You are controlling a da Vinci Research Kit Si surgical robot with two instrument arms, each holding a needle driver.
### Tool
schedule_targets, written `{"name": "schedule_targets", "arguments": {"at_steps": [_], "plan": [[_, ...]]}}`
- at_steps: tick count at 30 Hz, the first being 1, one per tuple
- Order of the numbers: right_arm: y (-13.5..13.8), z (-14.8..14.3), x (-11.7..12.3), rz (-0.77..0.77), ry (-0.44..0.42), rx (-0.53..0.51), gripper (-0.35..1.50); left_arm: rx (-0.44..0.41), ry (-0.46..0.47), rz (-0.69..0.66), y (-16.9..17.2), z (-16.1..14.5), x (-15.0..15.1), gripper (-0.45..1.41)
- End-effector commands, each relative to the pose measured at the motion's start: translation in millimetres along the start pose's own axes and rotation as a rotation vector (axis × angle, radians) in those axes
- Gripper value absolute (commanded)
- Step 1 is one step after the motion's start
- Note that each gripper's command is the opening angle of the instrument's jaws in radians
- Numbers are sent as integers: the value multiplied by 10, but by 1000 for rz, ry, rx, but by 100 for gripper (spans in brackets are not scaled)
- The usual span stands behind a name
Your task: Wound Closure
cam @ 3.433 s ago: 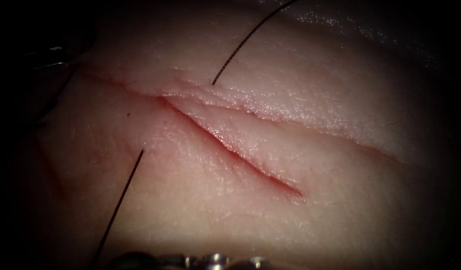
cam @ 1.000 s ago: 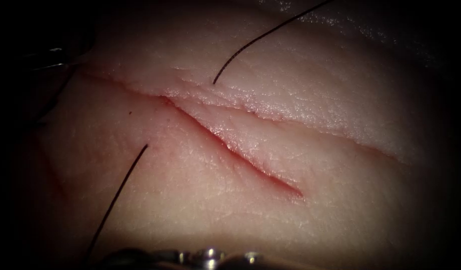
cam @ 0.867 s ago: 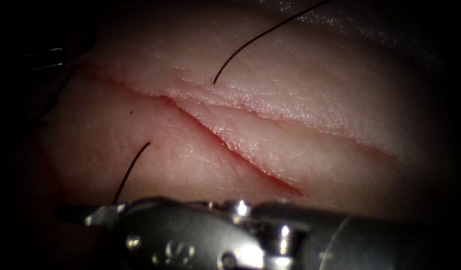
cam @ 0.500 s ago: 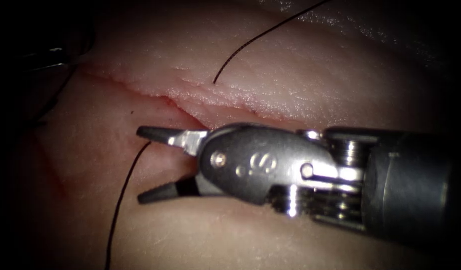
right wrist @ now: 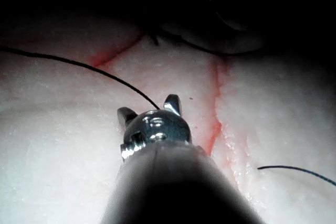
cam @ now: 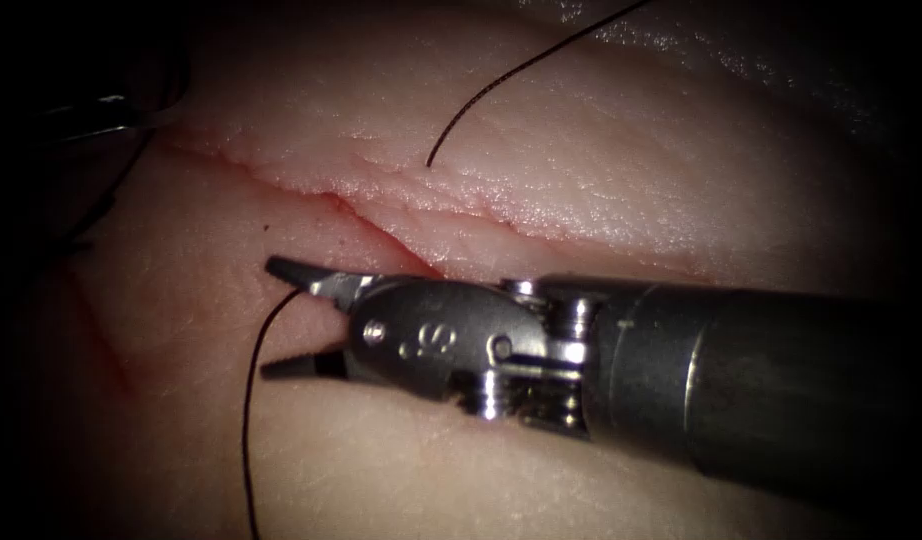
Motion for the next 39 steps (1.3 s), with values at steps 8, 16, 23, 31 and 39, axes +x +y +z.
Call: {"name": "schedule_targets", "arguments": {"at_steps": [8,16,23,31,39], "plan": [[1,-13,28,-39,8,7,-35,-1,0,-1,2,6,-6,-45],[-24,-21,49,-63,24,120,-35,-1,0,-1,2,6,-6,-45],[-51,-21,74,-87,73,282,-35,-1,0,-1,2,6,-6,-45],[-78,-17,106,-105,106,397,-35,-1,0,-1,2,5,-6,-45],[-99,-18,128,-95,112,512,-35,-2,0,-1,1,5,-6,-45]]}}
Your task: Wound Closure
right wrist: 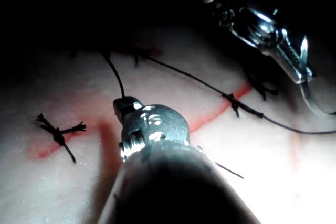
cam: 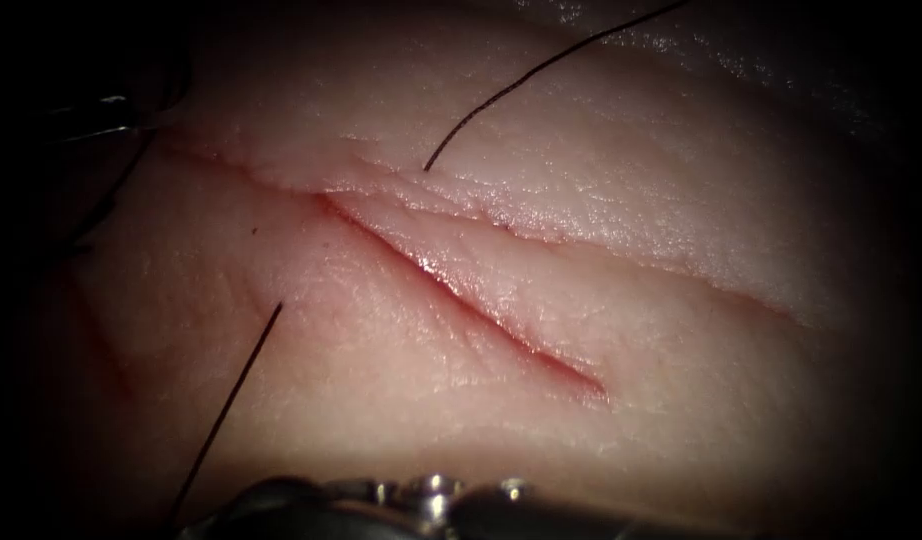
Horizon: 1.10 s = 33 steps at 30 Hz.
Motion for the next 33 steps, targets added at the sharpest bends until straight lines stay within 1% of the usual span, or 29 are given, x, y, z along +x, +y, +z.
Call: {"name": "schedule_targets", "arguments": {"at_steps": [1,3,5,7,8,9,10,11,13,14,16,17,18,20,21,22,24,27,28,33], "plan": [[-1,10,5,2,10,20,-35,-1,0,-1,1,6,-6,-45],[-6,12,11,5,19,54,-35,-1,0,-1,1,6,-6,-45],[-7,14,15,0,46,64,-35,-2,0,-1,1,6,-6,-45],[-1,14,19,-1,84,19,-35,-2,0,-1,1,5,-6,-45],[4,13,20,12,92,-8,-15,-2,0,-1,1,5,-6,-45],[20,4,22,28,105,-72,94,-2,0,-1,1,5,-6,-45],[27,-1,22,38,108,-103,114,-2,0,-1,1,5,-6,-45],[35,-9,21,53,114,-139,128,-2,0,-1,1,5,-6,-45],[46,-23,16,73,121,-183,136,-2,0,-1,1,5,-6,-45],[57,-40,8,96,112,-240,141,-2,0,-1,1,5,-6,-45],[71,-63,-16,116,91,-305,143,-2,0,-1,1,5,-6,-45],[74,-67,-23,116,85,-318,141,-2,0,-1,1,6,-6,-45],[79,-73,-38,121,71,-351,141,-2,0,-1,1,6,-6,-45],[81,-76,-49,128,59,-373,141,-2,0,-1,1,6,-6,-45],[83,-75,-61,129,37,-399,141,-2,0,-1,1,6,-6,-45],[83,-73,-68,125,21,-411,143,-2,0,0,1,6,-6,-45],[84,-66,-79,123,7,-409,143,-1,0,0,1,6,-7,-45],[86,-50,-98,112,-25,-397,143,0,1,0,1,7,-7,-45],[88,-38,-112,101,-45,-394,143,1,1,0,2,7,-7,-45],[96,-19,-136,88,-69,-409,141,1,1,0,2,7,-7,-45]]}}
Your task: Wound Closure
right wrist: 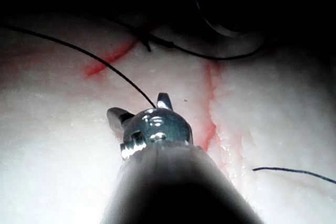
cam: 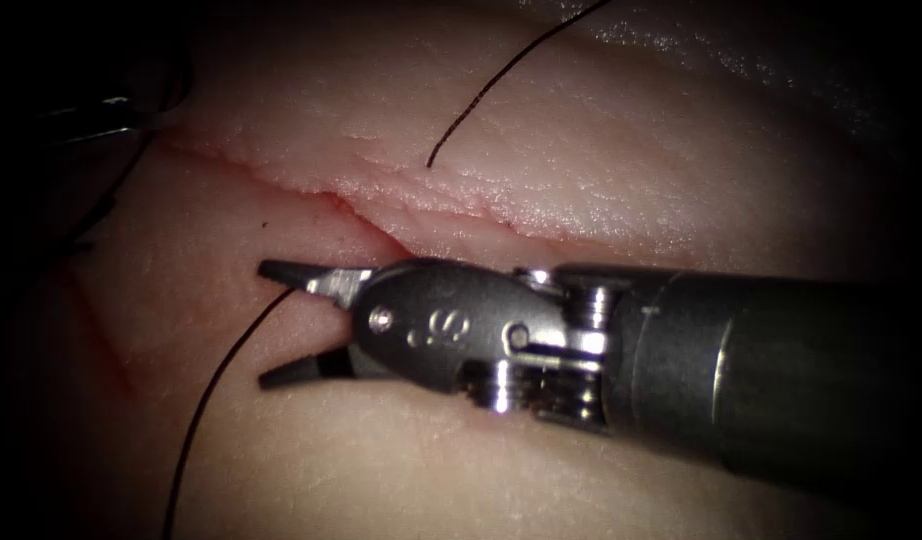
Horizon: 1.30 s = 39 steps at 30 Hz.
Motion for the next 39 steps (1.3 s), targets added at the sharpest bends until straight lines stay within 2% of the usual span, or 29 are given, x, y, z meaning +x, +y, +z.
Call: {"name": "schedule_targets", "arguments": {"at_steps": [1,2,3,4,5,12,16,19,31,36,39], "plan": [[5,16,-7,-5,-11,-18,136,-1,-3,-1,1,6,-6,-45],[6,15,-7,-4,-14,-27,130,-1,-3,-1,1,6,-6,-45],[6,11,-7,-3,-15,-33,96,-1,-3,-1,2,6,-6,-45],[5,7,-6,-20,-15,-36,52,-1,-3,-1,2,6,-6,-45],[4,-4,-1,-48,-9,-33,-35,-1,-3,-1,2,6,-6,-45],[8,-28,26,-65,-9,-68,-35,-1,-3,-1,2,6,-6,-45],[-7,-28,38,-68,9,-25,-35,-1,-3,-1,2,6,-6,-45],[-26,-28,52,-81,23,59,-35,-2,-4,-2,1,4,-5,-45],[-71,-22,95,-115,82,278,-35,-3,-4,-2,1,4,-5,-45],[-76,-20,105,-120,88,293,-35,-3,-4,-2,1,4,-5,-45],[-77,-22,103,-100,74,296,-35,-3,-4,-2,1,4,-5,-45]]}}
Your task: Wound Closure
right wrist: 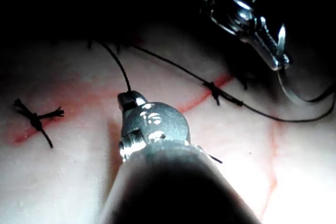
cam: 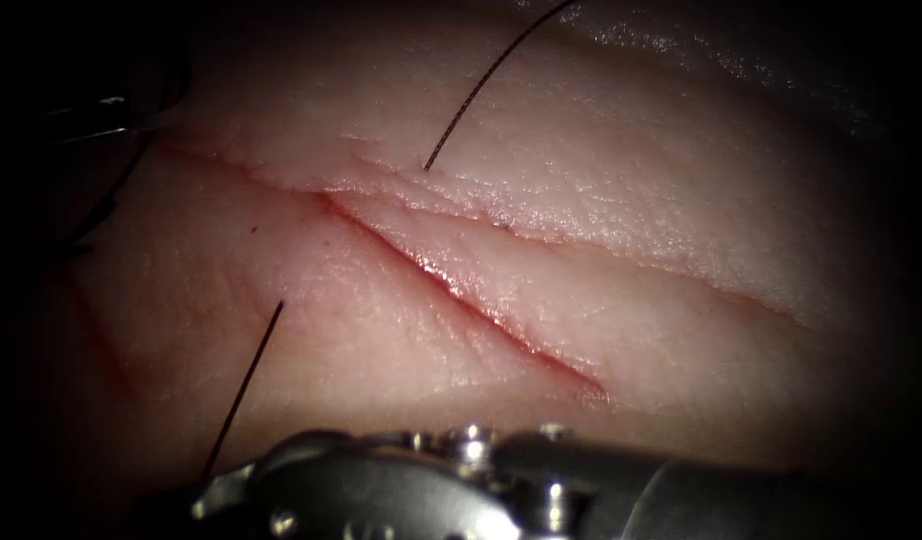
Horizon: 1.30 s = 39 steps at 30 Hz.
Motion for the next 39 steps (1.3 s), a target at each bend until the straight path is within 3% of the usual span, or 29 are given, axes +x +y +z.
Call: {"name": "schedule_targets", "arguments": {"at_steps": [1,4,8,18,19,21,23,24,27,35,39], "plan": [[-2,8,0,6,-8,11,-35,-1,0,-1,2,6,-6,-45],[-11,12,5,28,19,106,-35,-1,0,-1,2,6,-6,-45],[-19,19,14,33,31,157,-35,-1,0,-1,1,6,-6,-45],[-23,23,25,83,100,196,-35,-2,0,-1,1,6,-6,-45],[-18,23,27,88,112,167,-23,-2,0,-1,1,6,-6,-45],[-5,18,28,102,131,114,71,-2,0,-1,1,6,-6,-45],[12,8,30,124,148,47,120,-2,0,-1,1,6,-6,-45],[19,3,30,135,151,21,131,-1,0,-1,1,6,-6,-45],[40,-17,25,170,157,-87,148,-1,0,0,1,6,-6,-45],[65,-56,-20,193,120,-233,148,0,0,0,2,7,-7,-45],[71,-54,-54,181,88,-279,146,0,1,0,2,7,-7,-45]]}}
